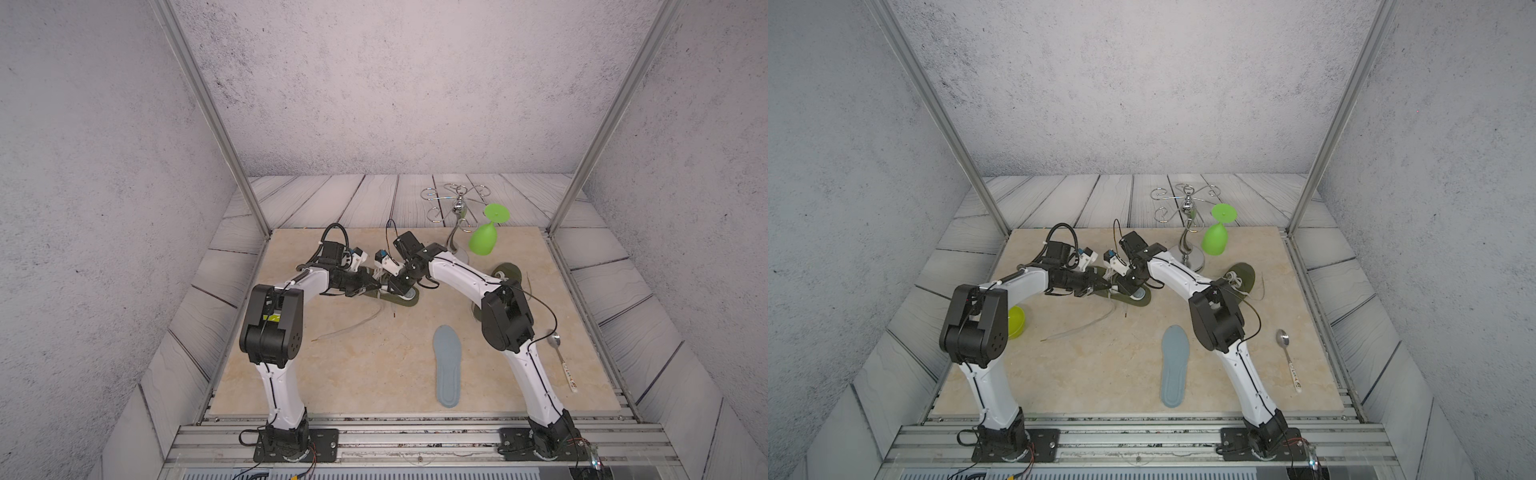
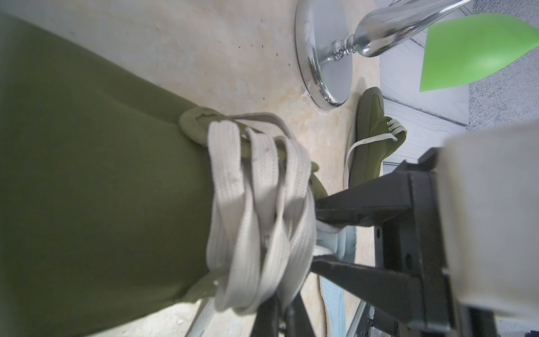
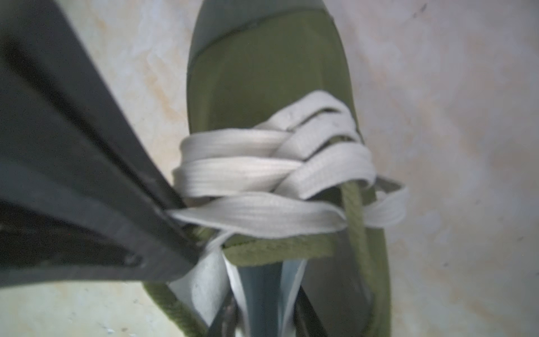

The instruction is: Insert the insole into the shoe

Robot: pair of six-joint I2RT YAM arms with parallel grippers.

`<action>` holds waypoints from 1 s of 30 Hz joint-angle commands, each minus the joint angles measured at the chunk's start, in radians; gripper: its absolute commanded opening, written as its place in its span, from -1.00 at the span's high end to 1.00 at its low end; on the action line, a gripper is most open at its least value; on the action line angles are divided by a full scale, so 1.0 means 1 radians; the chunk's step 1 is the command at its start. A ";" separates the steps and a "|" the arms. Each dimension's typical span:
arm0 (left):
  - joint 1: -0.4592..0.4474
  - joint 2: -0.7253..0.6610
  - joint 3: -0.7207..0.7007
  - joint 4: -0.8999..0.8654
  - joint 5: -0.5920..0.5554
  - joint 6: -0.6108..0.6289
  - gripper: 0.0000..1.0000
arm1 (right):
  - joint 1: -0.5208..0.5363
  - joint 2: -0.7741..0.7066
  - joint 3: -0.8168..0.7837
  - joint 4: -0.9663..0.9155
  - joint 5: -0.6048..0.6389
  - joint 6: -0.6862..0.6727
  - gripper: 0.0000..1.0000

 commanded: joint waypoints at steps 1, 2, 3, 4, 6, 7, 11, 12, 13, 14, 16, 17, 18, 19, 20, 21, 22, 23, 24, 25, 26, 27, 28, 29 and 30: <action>-0.014 0.005 0.001 -0.030 0.086 0.035 1.00 | 0.018 -0.013 0.040 0.028 -0.003 0.002 0.10; -0.012 0.002 0.005 -0.049 0.080 0.047 1.00 | 0.018 -0.034 0.028 0.023 0.008 0.012 0.01; -0.012 0.000 0.009 -0.066 0.074 0.059 1.00 | 0.018 -0.058 0.011 0.022 0.016 0.021 -0.07; -0.011 -0.001 0.012 -0.078 0.068 0.069 1.00 | 0.018 -0.077 -0.005 0.020 0.020 0.026 -0.09; -0.010 -0.007 0.017 -0.106 0.054 0.090 1.00 | 0.018 -0.117 -0.039 0.017 0.035 0.045 -0.20; -0.010 -0.009 0.020 -0.120 0.047 0.101 1.00 | 0.018 -0.131 -0.048 0.009 0.039 0.048 -0.23; -0.007 -0.022 0.034 -0.188 0.027 0.152 1.00 | 0.017 -0.195 -0.106 -0.017 0.070 0.072 -0.32; -0.007 -0.028 0.038 -0.210 0.018 0.168 1.00 | 0.016 -0.215 -0.129 -0.016 0.078 0.081 -0.35; -0.006 -0.035 0.040 -0.224 0.011 0.177 1.00 | 0.016 -0.234 -0.152 -0.009 0.084 0.085 -0.40; -0.005 -0.040 0.042 -0.243 0.004 0.195 1.00 | 0.016 -0.259 -0.185 0.009 0.088 0.089 -0.47; -0.004 -0.043 0.046 -0.270 -0.002 0.215 1.00 | 0.016 -0.293 -0.219 0.026 0.093 0.094 -0.62; -0.004 -0.044 0.046 -0.275 0.001 0.220 1.00 | 0.016 -0.303 -0.219 0.016 0.091 0.094 -0.63; -0.004 -0.046 0.045 -0.281 0.001 0.222 1.00 | 0.017 -0.311 -0.213 -0.001 0.093 0.096 -0.63; -0.004 -0.049 0.042 -0.284 0.000 0.224 1.00 | 0.016 -0.318 -0.211 -0.018 0.094 0.096 -0.62; -0.004 -0.054 0.037 -0.285 0.000 0.226 1.00 | 0.017 -0.327 -0.211 -0.042 0.090 0.092 -0.61; -0.005 -0.059 0.034 -0.292 -0.001 0.233 1.00 | 0.017 -0.338 -0.217 -0.066 0.088 0.090 -0.60; -0.004 -0.062 0.033 -0.296 -0.005 0.236 1.00 | 0.017 -0.346 -0.227 -0.084 0.086 0.098 -0.59; -0.004 -0.067 0.031 -0.303 -0.002 0.240 1.00 | 0.019 -0.354 -0.238 -0.109 0.082 0.106 -0.58; -0.004 -0.069 0.031 -0.308 0.000 0.243 1.00 | 0.021 -0.363 -0.252 -0.131 0.084 0.124 -0.57; -0.004 -0.070 0.030 -0.314 -0.002 0.244 1.00 | 0.026 -0.369 -0.263 -0.148 0.088 0.142 -0.58; -0.004 -0.074 0.027 -0.313 0.000 0.244 1.00 | 0.032 -0.378 -0.278 -0.161 0.088 0.161 -0.58; -0.004 -0.077 0.023 -0.311 -0.003 0.242 1.00 | 0.044 -0.387 -0.298 -0.162 0.097 0.183 -0.63; -0.004 -0.078 0.021 -0.310 -0.005 0.239 1.00 | 0.053 -0.402 -0.325 -0.154 0.105 0.199 -0.66; -0.005 -0.079 0.019 -0.308 -0.005 0.238 1.00 | 0.063 -0.415 -0.358 -0.132 0.109 0.215 -0.67; -0.006 -0.080 0.016 -0.306 -0.005 0.237 1.00 | 0.072 -0.426 -0.386 -0.115 0.112 0.229 -0.68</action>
